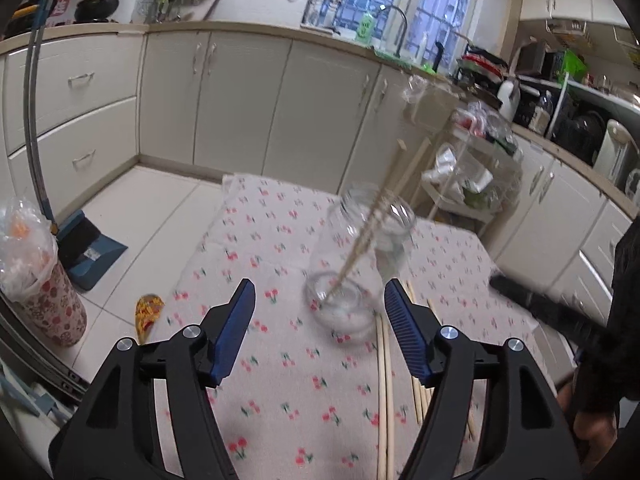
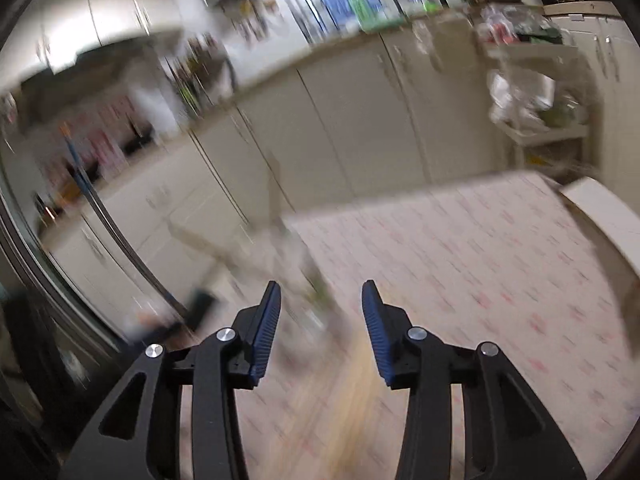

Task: Organize utensils
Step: 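Insert the right tool's chopstick into the jar and open the right tool, then grasp another chopstick with the right tool while the left tool grasps one too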

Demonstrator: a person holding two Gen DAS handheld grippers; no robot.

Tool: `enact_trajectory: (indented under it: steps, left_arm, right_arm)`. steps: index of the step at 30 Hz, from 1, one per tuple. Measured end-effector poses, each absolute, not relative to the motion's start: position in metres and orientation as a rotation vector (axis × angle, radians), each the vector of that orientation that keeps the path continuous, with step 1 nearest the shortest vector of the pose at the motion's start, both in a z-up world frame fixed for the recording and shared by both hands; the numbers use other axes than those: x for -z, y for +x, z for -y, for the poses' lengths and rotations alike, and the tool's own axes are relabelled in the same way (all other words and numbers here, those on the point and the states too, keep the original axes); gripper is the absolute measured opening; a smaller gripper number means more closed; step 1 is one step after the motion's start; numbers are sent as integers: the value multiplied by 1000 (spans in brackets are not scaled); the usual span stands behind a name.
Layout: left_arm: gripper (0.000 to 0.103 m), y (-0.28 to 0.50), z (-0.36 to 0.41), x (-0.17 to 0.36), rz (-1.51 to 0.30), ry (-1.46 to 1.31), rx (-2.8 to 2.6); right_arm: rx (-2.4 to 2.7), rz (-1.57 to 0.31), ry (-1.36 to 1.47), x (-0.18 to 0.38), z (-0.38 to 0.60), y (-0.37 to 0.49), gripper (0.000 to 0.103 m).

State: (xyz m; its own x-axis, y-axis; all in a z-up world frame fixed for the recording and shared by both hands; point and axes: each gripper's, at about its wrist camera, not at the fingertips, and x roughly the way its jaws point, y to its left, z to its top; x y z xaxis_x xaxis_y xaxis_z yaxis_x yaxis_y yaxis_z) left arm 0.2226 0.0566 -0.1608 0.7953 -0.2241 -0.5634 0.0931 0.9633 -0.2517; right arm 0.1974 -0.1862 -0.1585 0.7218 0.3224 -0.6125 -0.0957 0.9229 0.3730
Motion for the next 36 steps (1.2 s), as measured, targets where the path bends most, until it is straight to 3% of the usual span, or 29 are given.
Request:
enact_trajectory:
  steps: [3, 20, 23, 27, 36]
  left_arm:
    - [64, 217, -46, 169, -675, -195, 188]
    - [66, 232, 3, 210, -888, -62, 211]
    - [66, 238, 11, 217, -910, -24, 203]
    - [66, 248, 16, 226, -941, 17, 181]
    - [66, 258, 20, 237, -976, 63, 171]
  right_arm:
    - [-192, -842, 317, 184, 197, 189, 33]
    - [-118, -995, 95, 221, 176, 229, 30]
    - [-113, -996, 53, 222, 174, 231, 26]
    - [-97, -997, -5, 222, 172, 227, 10]
    - [-133, -1061, 59, 217, 189, 189, 6]
